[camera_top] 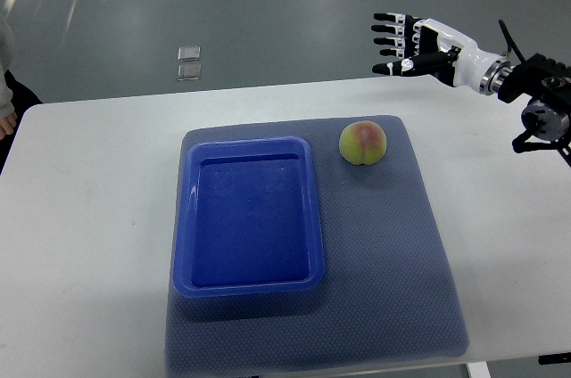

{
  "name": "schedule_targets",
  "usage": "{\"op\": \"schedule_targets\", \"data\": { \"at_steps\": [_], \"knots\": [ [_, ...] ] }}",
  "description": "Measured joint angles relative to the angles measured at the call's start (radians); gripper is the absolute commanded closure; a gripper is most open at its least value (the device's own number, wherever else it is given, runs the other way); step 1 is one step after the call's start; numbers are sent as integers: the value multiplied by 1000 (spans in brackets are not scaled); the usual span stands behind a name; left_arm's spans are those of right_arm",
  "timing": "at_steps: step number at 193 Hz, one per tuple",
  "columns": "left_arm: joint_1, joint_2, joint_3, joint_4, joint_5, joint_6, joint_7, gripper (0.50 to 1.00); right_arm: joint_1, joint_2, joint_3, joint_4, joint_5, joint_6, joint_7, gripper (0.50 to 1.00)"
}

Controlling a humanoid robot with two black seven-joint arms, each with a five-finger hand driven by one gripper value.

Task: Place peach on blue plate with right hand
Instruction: 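Reach the right hand down over the peach and close fingers around it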

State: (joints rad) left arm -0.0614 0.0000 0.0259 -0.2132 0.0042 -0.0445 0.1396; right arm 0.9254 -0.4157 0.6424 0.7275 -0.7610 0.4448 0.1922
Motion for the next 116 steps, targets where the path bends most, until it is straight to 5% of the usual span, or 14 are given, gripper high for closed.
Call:
{"op": "schedule_targets", "data": {
  "at_steps": [50,116],
  "knots": [
    [0,0,0,-11,-1,-4,0,500,223,-77,-346,116,-367,45,-63,570],
    [0,0,0,-10,-4,-7,-1,500,338,5,-518,117,-414,40,-128,570]
  ]
}}
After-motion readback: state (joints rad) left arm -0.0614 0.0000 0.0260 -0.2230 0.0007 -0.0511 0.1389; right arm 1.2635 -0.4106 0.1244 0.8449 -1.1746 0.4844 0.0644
